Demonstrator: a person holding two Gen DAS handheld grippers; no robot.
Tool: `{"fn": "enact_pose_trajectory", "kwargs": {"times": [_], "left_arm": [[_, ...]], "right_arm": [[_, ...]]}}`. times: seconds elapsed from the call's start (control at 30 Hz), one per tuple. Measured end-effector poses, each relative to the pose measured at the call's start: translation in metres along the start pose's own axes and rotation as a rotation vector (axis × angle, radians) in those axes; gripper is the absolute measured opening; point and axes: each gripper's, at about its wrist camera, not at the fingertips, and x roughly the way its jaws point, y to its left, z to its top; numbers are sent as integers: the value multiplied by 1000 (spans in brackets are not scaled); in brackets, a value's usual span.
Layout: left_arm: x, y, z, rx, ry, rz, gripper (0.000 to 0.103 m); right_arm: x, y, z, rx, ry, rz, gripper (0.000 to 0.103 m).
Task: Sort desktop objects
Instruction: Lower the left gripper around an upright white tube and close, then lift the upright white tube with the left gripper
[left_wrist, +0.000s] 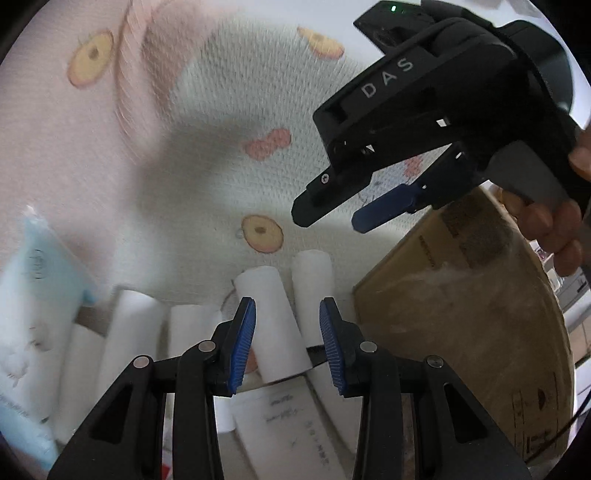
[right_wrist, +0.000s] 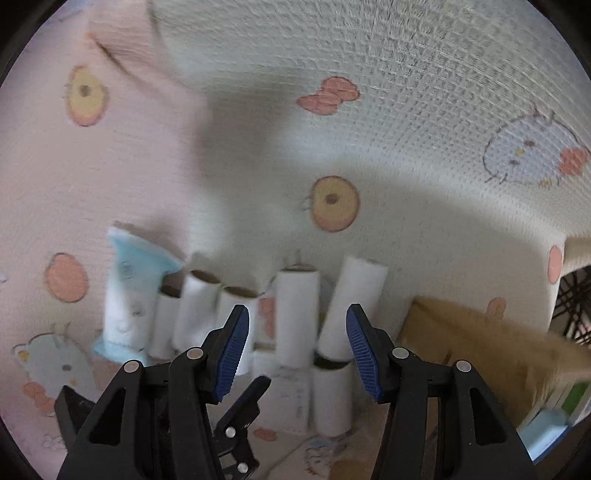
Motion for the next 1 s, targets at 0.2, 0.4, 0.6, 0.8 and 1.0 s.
{"fn": "enact_pose_trajectory", "kwargs": {"times": [0.2,0.4,0.6,0.8,1.0], "left_arm": [[46,-1,17,-68,139,-81,40],[79,-9,29,-93,270,-79,40],[99,-11,33,-128,349,-94,43],[120,-15,27,-138,426,-48,44],[114,12,20,-263,419,-72,42]], "right_arm": [[17,-9,16,12,43,-45,52],[16,-11,22,32,51,-91,52],[8,-22,31,108,29,-52,52],[-1,-22,35,95,-5,-74,52],[0,-26,31,84,-5,-77,53]]}}
